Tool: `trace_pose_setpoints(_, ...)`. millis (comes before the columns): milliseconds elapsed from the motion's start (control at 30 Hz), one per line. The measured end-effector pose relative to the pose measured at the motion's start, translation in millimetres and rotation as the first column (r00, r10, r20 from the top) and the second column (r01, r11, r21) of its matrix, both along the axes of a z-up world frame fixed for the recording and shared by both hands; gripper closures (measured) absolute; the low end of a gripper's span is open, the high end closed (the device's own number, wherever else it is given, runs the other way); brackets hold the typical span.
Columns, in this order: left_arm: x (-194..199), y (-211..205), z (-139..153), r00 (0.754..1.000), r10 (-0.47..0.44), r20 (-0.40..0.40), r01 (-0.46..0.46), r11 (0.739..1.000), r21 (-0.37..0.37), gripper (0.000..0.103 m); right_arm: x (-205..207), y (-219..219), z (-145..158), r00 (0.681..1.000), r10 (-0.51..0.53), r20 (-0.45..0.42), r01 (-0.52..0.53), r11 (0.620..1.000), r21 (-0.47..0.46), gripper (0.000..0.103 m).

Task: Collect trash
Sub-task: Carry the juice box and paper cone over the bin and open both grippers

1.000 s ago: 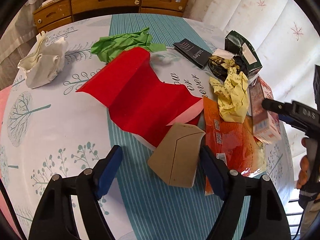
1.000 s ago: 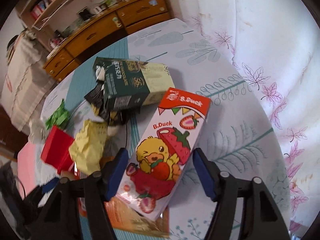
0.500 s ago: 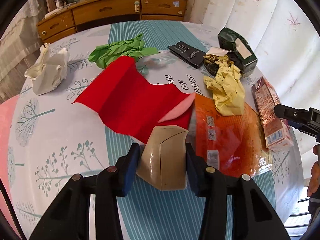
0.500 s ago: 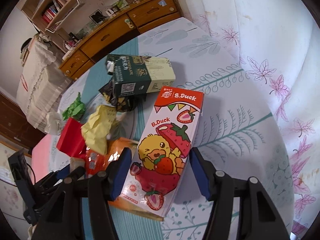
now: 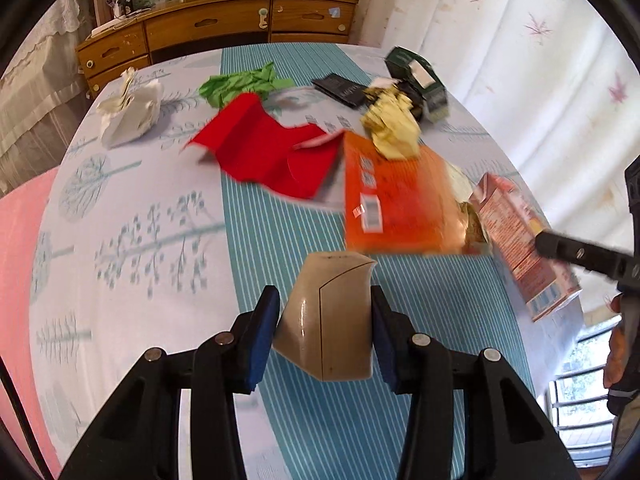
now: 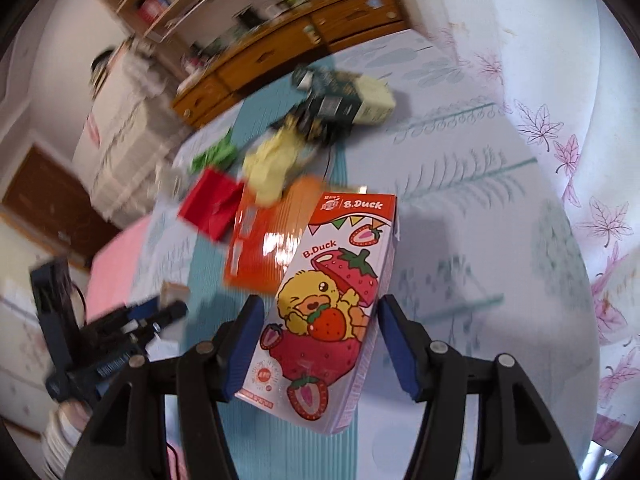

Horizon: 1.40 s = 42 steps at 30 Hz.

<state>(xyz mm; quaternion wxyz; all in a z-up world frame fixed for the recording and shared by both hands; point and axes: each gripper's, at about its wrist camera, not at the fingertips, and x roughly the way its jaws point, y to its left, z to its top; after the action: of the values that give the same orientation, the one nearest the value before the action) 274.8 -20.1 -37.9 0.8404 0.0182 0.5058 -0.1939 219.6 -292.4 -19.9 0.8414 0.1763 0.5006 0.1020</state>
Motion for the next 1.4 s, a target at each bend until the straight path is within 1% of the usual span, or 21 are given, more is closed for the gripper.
trace_pose_setpoints(67, -14.2, 4.6, 2.6, 1.0, -0.004, -0.002, 0.003, 1.0, -0.015, 0.06, -12.6, 4.1, -2.4, 1.0, 0.027, -0.002, -0.027, 0.999, -0.023, 0.044)
trace_pose_setpoints(133, -28.0, 7.0, 7.5, 1.0, -0.01, 0.001, 0.01, 1.0, -0.03, 0.06, -26.5, 6.9, -3.9, 0.999, 0.04, -0.004, -0.04, 0.999, -0.017, 0.044)
trace_pose_setpoints(233, -52.6, 9.4, 14.8, 1.0, -0.026, 0.003, 0.026, 0.998, -0.054, 0.06, -48.5, 8.5, -3.2, 0.999, 0.053, 0.002, -0.054, 0.998, 0.028, 0.044)
trace_pose_setpoints(433, -106.8, 11.5, 22.6, 0.997, -0.077, -0.005, 0.076, 0.994, -0.073, 0.06, -100.5, 20.9, 0.1, 0.995, 0.101, 0.013, -0.102, 0.986, 0.13, 0.044)
trace_pose_setpoints(500, -127.3, 11.5, 23.2, 0.995, -0.097, -0.013, 0.096, 0.992, -0.08, 0.06, -116.7, 28.3, 1.0, 0.992, 0.123, 0.009, -0.123, 0.982, 0.144, 0.044)
trace_pose_setpoints(667, -171.1, 13.4, 16.3, 0.989, -0.139, -0.054, 0.132, 0.986, -0.104, 0.06, -158.4, 46.1, -1.0, 0.982, 0.187, -0.008, -0.182, 0.966, 0.185, 0.045)
trace_pose_setpoints(833, -214.0, 17.1, 0.3, 0.978, -0.173, -0.114, 0.16, 0.98, -0.12, 0.06, -197.1, 67.1, -9.5, 0.964, 0.261, -0.044, -0.247, 0.946, 0.208, 0.045)
trace_pose_setpoints(900, -226.3, 18.0, -8.1, 0.975, -0.175, -0.134, 0.16, 0.98, -0.119, 0.06, -204.3, 73.4, -16.0, 0.958, 0.279, -0.063, -0.26, 0.942, 0.213, 0.045)
trace_pose_setpoints(933, -231.2, 18.2, -13.2, 0.973, -0.178, -0.147, 0.161, 0.979, -0.122, 0.06, -206.5, 76.2, -20.2, 0.955, 0.288, -0.072, -0.267, 0.94, 0.211, 0.052)
trace_pose_setpoints(967, -234.0, 18.2, -17.3, 0.971, -0.18, -0.156, 0.161, 0.979, -0.124, 0.06, -207.8, 80.2, -27.4, 0.949, 0.304, -0.079, -0.281, 0.933, 0.224, 0.091)
trace_pose_setpoints(1000, -237.5, 17.9, -23.9, 0.969, -0.181, -0.167, 0.161, 0.979, -0.123, 0.06, -205.8, 81.1, -32.9, 0.946, 0.31, -0.094, -0.281, 0.93, 0.236, 0.101)
trace_pose_setpoints(1033, -239.9, 17.1, -31.3, 0.968, -0.18, -0.177, 0.161, 0.98, -0.116, 0.06, -204.3, 82.3, -44.4, 0.946, 0.301, -0.123, -0.265, 0.933, 0.244, 0.1)
trace_pose_setpoints(1100, -243.1, 15.8, -48.8, 0.965, -0.173, -0.198, 0.155, 0.983, -0.103, 0.06, -203.9, 85.5, -58.5, 0.946, 0.295, -0.134, -0.263, 0.94, 0.218, 0.1)
trace_pose_setpoints(1167, -245.0, 14.6, -65.6, 0.968, -0.169, -0.184, 0.157, 0.984, -0.08, 0.06, -205.7, 92.7, -78.8, 0.945, 0.301, -0.128, -0.284, 0.949, 0.133, 0.1)
trace_pose_setpoints(1233, -245.4, 12.9, -91.8, 0.971, -0.155, -0.18, 0.149, 0.988, -0.045, 0.06, -206.5, 98.9, -102.0, 0.949, 0.293, -0.113, -0.289, 0.956, 0.048, 0.1)
trace_pose_setpoints(1300, -243.0, 12.2, -116.5, 0.975, -0.132, -0.179, 0.132, 0.991, -0.008, 0.06, -206.4, 100.6, -122.3, 0.953, 0.283, -0.111, -0.283, 0.959, 0.012, 0.1)
trace_pose_setpoints(1400, -238.3, 12.0, -152.3, 0.977, -0.097, -0.19, 0.104, 0.994, 0.027, 0.06, -207.8, 104.0, -137.7, 0.956, 0.278, -0.093, -0.282, 0.959, -0.029, 0.1)
